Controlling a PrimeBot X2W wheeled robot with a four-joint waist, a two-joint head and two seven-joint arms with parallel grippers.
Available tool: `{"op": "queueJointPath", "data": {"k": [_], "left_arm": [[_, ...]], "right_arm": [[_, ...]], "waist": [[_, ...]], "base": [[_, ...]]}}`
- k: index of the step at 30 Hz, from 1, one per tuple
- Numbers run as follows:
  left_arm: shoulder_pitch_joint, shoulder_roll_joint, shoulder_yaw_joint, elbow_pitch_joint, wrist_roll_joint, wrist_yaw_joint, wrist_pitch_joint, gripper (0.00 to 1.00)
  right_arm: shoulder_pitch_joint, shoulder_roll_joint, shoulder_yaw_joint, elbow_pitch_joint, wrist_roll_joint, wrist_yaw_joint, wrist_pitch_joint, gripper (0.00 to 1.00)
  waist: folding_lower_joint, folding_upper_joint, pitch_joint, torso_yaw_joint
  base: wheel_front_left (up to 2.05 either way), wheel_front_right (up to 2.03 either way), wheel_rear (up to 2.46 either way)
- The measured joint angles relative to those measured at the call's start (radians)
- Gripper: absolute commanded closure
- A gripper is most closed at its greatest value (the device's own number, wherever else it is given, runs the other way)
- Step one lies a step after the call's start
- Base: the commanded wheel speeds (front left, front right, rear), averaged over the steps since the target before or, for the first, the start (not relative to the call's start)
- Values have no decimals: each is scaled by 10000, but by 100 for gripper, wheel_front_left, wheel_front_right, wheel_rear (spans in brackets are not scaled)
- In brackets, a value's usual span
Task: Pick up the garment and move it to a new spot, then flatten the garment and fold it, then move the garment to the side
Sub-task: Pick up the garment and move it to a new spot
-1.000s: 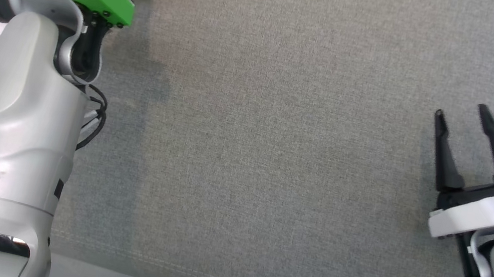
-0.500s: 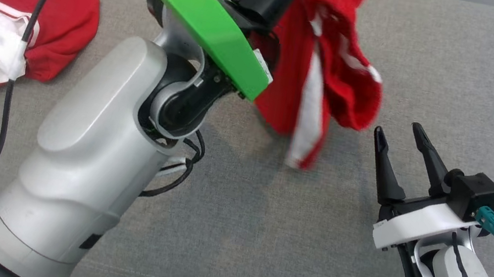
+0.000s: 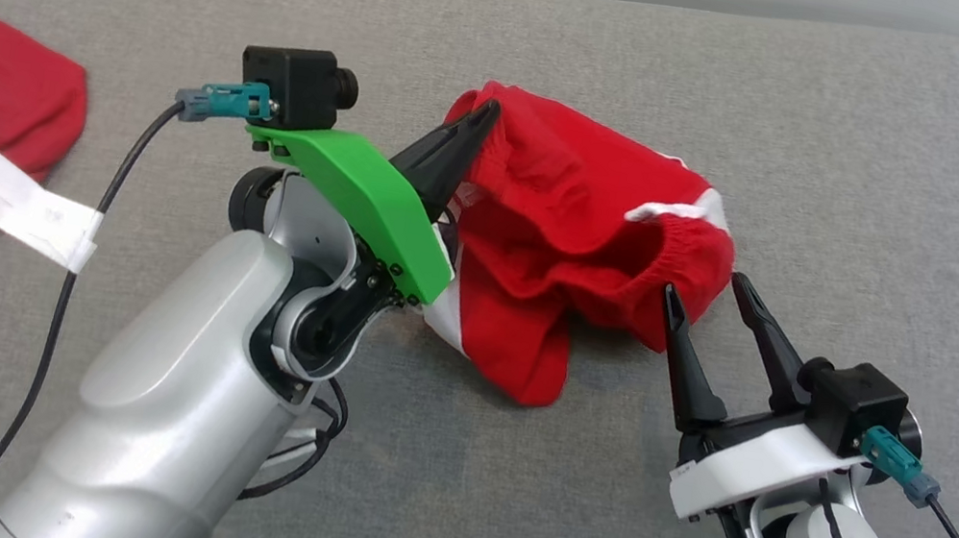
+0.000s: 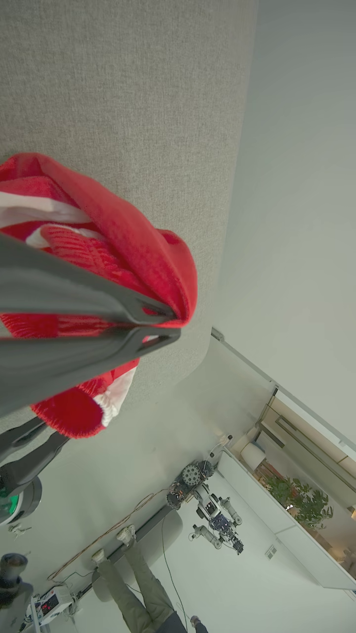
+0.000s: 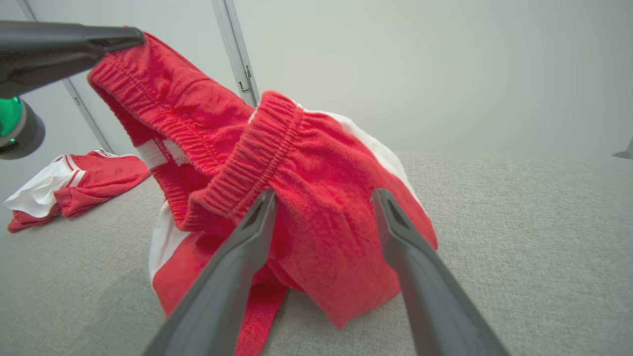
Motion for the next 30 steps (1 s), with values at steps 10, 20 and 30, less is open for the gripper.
{"op": "queueJointPath", "data": {"k": [10, 20, 30], "left_arm": [[-163, 31, -688, -320, -380, 360, -453, 100], [-603, 50, -828, -35, -272, 740, -711, 100], [-828, 61, -1753, 288, -527, 855, -790, 100]], "right_arm": [[-71, 38, -167, -362, -67, -10, 0, 0], [-70, 117, 527, -293, -286, 173, 0, 0], [-414, 207, 1829, -460, -445, 408, 0, 0]], "waist": [[0, 0, 168, -1198], [0, 0, 451, -2491], [0, 0, 746, -3459]], "base": [[0, 0, 0], [0, 0, 0], [0, 0, 0]]}}
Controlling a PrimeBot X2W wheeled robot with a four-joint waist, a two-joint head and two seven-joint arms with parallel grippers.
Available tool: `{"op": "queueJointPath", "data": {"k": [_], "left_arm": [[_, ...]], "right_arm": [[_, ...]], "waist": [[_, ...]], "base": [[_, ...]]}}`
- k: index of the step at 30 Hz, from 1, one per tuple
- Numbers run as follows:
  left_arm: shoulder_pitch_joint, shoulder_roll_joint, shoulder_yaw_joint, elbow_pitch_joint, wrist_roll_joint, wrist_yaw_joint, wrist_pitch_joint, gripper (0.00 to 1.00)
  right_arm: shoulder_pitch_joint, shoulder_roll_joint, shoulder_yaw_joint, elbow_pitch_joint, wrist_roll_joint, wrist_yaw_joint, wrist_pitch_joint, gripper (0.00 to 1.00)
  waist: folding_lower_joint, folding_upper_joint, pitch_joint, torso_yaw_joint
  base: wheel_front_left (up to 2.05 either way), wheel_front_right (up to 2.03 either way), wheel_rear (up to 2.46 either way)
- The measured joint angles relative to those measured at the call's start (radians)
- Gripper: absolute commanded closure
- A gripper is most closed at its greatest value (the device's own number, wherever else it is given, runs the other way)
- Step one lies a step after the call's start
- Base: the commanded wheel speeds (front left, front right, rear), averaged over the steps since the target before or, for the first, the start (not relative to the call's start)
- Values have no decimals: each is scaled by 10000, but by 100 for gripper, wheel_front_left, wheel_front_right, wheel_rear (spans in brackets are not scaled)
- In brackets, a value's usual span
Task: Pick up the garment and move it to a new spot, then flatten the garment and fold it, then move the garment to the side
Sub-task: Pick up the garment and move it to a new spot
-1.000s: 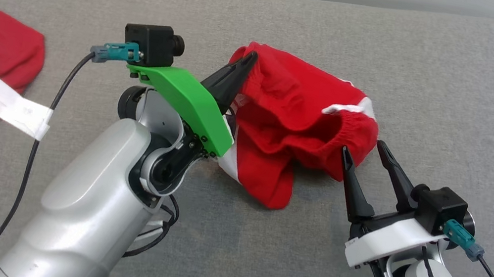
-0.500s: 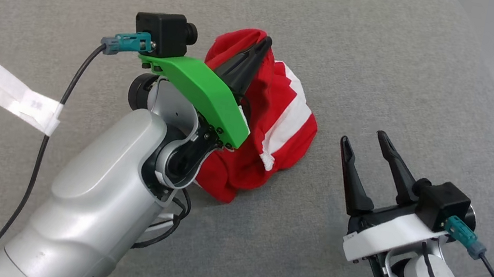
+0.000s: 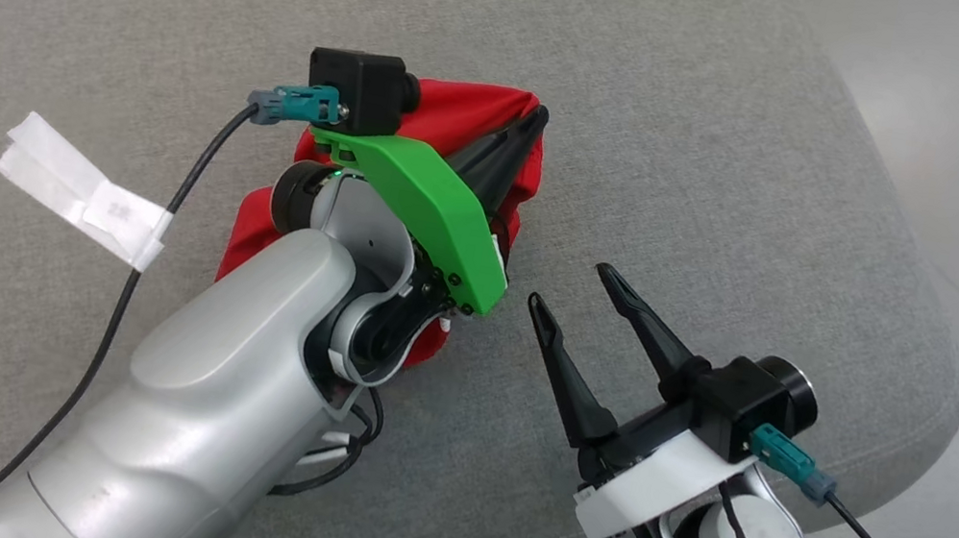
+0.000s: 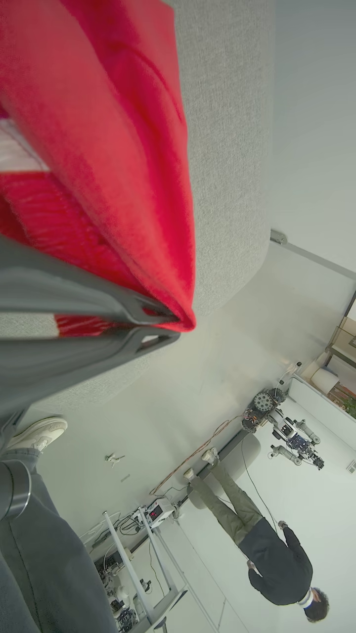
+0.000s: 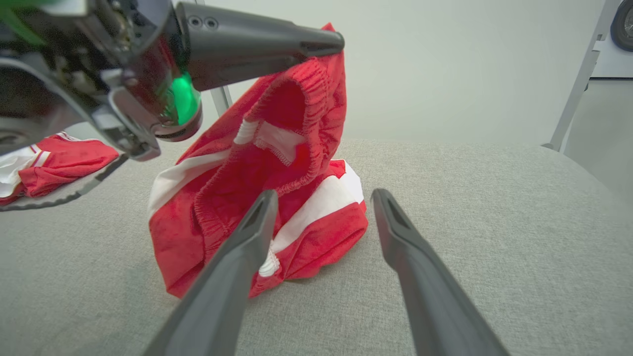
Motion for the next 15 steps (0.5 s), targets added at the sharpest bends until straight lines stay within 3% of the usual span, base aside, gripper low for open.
{"op": "queueJointPath", "data": {"k": [1, 3, 4, 5, 15], "left_arm": [[-30, 4, -109, 29, -88, 0, 0, 90], [-37, 6, -230, 56, -211, 13, 2, 54], [-37, 10, -376, 98, -284, 13, 19, 10], [-36, 21, -543, 127, -313, 13, 65, 0], [-35, 61, -1653, 151, -823, 56, 263, 0]], "right_arm": [[-52, 4, 86, -6, 2, 27, 0, 0], [-97, 6, 161, -8, 4, 27, 0, 0], [-112, 8, 209, -10, 8, 27, 0, 0], [-113, 8, 245, -10, 21, 29, 0, 0], [-79, 10, 79, -23, 451, 21, 0, 0]], "waist": [[0, 0, 26, -83], [0, 0, 54, -170], [0, 0, 81, -254], [0, 0, 107, -340], [0, 0, 444, -952]], "base": [[0, 0, 0], [0, 0, 0], [0, 0, 0], [0, 0, 0], [0, 0, 0]]}}
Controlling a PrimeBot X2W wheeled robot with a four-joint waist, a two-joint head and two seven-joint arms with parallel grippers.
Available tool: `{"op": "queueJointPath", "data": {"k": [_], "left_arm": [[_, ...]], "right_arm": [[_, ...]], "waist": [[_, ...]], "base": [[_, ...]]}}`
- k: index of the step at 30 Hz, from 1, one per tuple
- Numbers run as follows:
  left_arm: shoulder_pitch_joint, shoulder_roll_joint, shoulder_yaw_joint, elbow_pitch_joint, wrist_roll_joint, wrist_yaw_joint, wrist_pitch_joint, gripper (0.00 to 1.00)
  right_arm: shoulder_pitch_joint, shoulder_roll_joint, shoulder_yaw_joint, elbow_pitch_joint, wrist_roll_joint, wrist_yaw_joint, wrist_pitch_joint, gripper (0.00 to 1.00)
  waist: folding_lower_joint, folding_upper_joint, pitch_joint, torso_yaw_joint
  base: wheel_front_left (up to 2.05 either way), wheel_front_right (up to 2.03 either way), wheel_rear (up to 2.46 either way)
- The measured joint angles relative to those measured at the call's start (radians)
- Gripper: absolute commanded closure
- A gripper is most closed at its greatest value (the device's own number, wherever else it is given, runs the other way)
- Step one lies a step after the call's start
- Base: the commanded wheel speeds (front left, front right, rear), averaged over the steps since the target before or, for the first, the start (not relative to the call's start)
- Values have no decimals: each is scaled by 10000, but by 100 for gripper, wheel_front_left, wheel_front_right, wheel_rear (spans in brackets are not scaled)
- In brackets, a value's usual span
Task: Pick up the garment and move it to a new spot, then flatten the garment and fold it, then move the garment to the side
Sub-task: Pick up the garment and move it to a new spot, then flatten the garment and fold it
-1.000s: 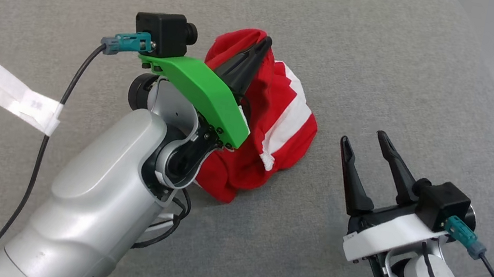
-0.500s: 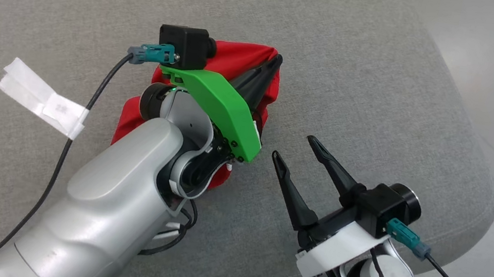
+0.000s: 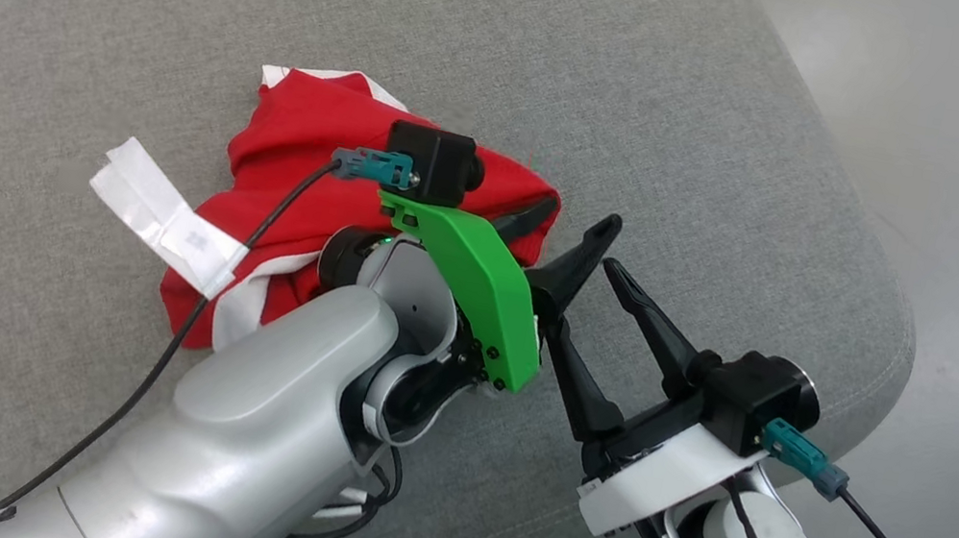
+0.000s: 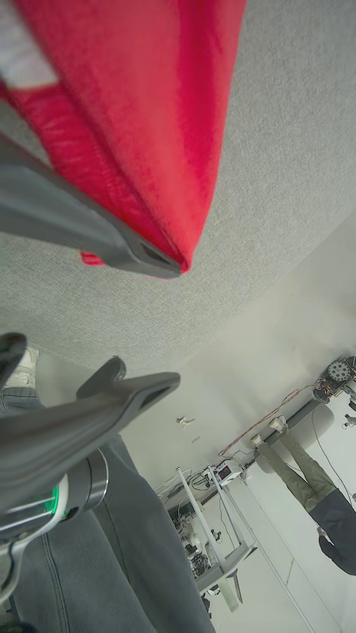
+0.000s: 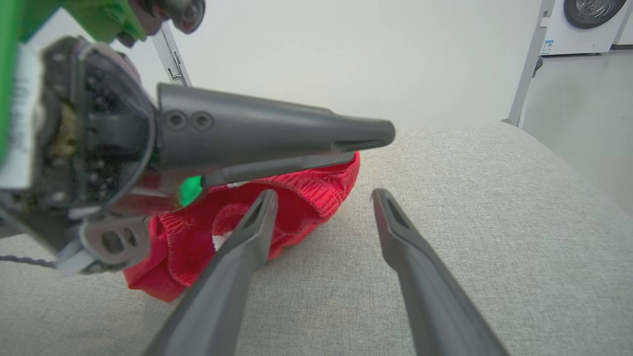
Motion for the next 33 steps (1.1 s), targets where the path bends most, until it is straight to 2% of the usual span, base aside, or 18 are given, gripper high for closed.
{"op": "queueJointPath", "data": {"k": [13, 18, 21, 26, 33], "left_arm": [[-19, 46, -761, -725, -683, -194, -192, 0], [-178, 42, -1116, -986, -447, -232, -522, 0], [-277, 44, -1089, -986, 12, -201, -863, 0], [-169, 44, -792, -982, 56, -38, -1421, 0], [781, 142, -614, -970, 332, 138, -1958, 0]], "right_arm": [[108, 4, -86, -4, 276, -8, 0, 0], [300, 4, -165, 84, 424, -92, 0, 0], [478, 2, -274, 140, 865, -100, 0, 0], [722, 6, -510, 255, 1294, -196, 0, 0], [790, 8, -949, 403, 2144, -215, 0, 0]], "waist": [[0, 0, -100, 892], [0, 0, -259, 1389], [0, 0, -378, 1710], [0, 0, -571, 2266], [0, 0, -805, 3084]], "base": [[0, 0, 0], [0, 0, 0], [0, 0, 0], [0, 0, 0], [0, 0, 0]]}}
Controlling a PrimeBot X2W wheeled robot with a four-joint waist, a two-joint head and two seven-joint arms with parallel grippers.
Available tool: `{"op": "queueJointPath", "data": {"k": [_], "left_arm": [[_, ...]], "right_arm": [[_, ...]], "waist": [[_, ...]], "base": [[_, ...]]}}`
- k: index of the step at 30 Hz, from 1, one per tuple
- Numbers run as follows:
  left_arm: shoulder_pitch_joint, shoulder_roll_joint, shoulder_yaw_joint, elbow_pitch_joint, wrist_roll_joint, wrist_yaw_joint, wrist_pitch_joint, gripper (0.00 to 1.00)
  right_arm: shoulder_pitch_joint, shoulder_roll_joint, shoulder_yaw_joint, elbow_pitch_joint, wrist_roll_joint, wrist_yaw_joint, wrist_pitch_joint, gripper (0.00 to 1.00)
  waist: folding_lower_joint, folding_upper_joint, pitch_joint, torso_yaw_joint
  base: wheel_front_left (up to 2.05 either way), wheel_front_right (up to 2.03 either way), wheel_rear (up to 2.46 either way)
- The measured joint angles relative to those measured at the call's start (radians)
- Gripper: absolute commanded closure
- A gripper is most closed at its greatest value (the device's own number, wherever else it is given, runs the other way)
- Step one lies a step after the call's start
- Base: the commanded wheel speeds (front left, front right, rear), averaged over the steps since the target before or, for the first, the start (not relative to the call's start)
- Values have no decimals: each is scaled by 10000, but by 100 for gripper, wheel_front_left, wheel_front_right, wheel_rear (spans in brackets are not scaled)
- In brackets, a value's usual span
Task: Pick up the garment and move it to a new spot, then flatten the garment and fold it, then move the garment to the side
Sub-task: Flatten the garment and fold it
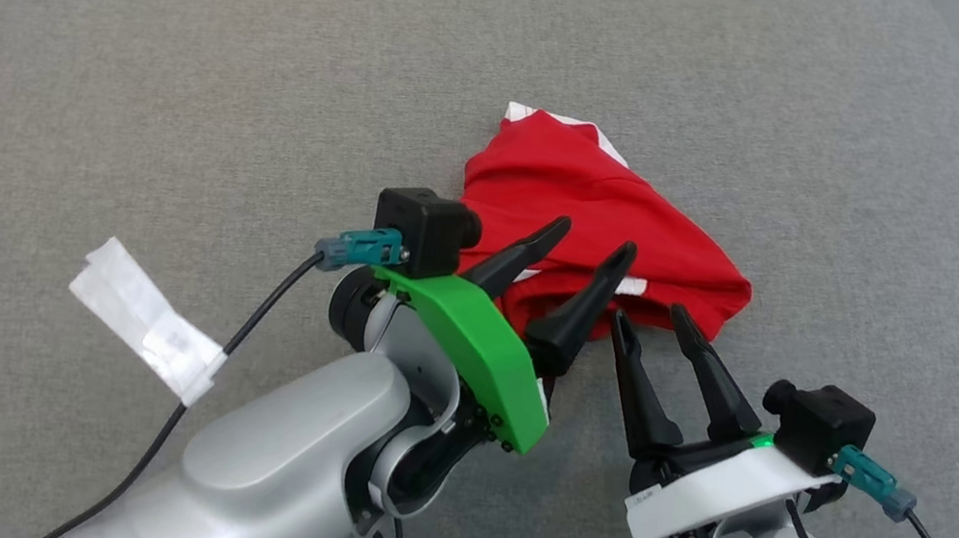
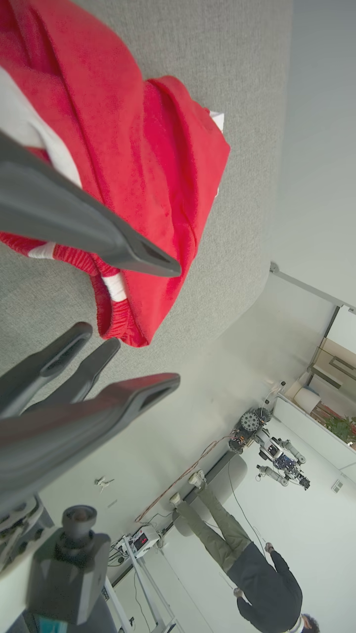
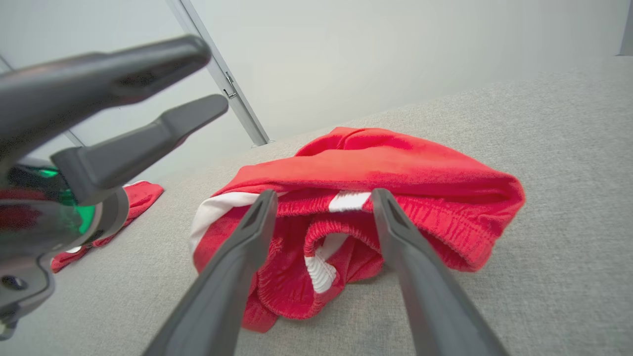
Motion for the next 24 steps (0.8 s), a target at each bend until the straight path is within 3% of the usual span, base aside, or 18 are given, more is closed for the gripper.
{"op": "queueJointPath", "data": {"k": [10, 17, 21, 22, 24], "left_arm": [[902, 316, 228, -100, -17, 98, -349, 0], [1009, 566, 322, -226, 31, 163, -464, 0], [1135, 633, 322, -280, 161, 171, -520, 0], [1162, 650, 324, -293, 171, 171, -520, 0], [1187, 671, 324, -322, 188, 171, -520, 0]], "right_arm": [[76, 6, -190, 531, 1369, 35, 0, 0], [39, 6, -255, 848, 2025, 48, 0, 0], [24, 8, -341, 1062, 2481, 50, 0, 9], [22, 8, -380, 1104, 2621, 50, 0, 16], [7, 8, -449, 1197, 2972, 52, 0, 22]], "waist": [[0, 0, -229, 677], [0, 0, -265, 793], [0, 0, -263, 829], [0, 0, -261, 838], [0, 0, -258, 859]], "base": [[0, 0, 0], [0, 0, 0], [0, 0, 0], [0, 0, 0], [0, 0, 0]]}}
